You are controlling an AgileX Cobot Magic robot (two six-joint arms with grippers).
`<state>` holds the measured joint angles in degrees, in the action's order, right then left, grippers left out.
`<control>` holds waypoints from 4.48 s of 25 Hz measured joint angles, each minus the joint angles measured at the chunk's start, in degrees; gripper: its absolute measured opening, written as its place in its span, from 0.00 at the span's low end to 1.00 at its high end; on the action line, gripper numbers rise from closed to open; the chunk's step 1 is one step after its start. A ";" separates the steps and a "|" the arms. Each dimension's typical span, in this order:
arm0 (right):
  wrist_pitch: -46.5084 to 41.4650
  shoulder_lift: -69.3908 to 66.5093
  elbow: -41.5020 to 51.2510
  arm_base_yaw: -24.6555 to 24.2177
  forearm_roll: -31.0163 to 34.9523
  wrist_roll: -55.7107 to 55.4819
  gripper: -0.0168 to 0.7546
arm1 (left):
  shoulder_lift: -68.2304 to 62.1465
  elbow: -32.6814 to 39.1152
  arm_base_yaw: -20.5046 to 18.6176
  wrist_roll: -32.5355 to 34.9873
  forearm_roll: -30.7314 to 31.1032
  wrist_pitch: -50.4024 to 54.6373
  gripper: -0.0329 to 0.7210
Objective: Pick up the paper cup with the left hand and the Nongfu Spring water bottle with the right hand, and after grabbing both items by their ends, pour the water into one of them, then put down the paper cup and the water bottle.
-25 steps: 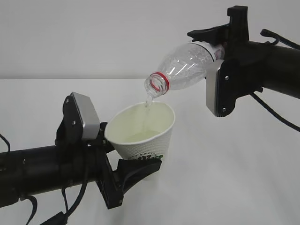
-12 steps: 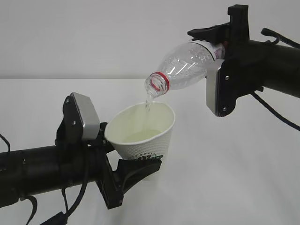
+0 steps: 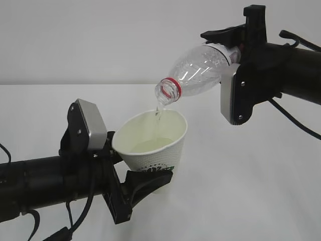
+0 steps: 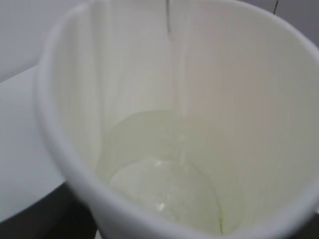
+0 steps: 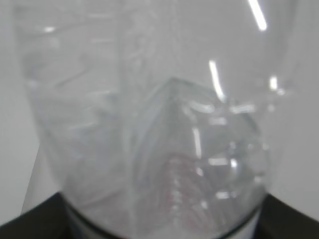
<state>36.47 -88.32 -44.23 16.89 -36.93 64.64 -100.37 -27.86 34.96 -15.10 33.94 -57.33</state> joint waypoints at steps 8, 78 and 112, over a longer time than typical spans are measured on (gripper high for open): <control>1.04 0.00 0.00 0.00 1.02 0.69 0.60 | 0.00 0.00 0.00 0.00 0.00 0.00 0.74; 2.40 0.00 0.00 0.00 1.52 2.59 0.60 | 0.00 0.00 0.00 0.00 0.00 0.55 0.74; 3.55 0.00 -0.09 0.00 1.52 -5.15 0.60 | -0.02 0.00 0.00 0.00 0.00 1.09 0.74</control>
<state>40.02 -88.32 -44.32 16.89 -35.41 59.49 -100.39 -27.86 34.96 -15.10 33.94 -56.23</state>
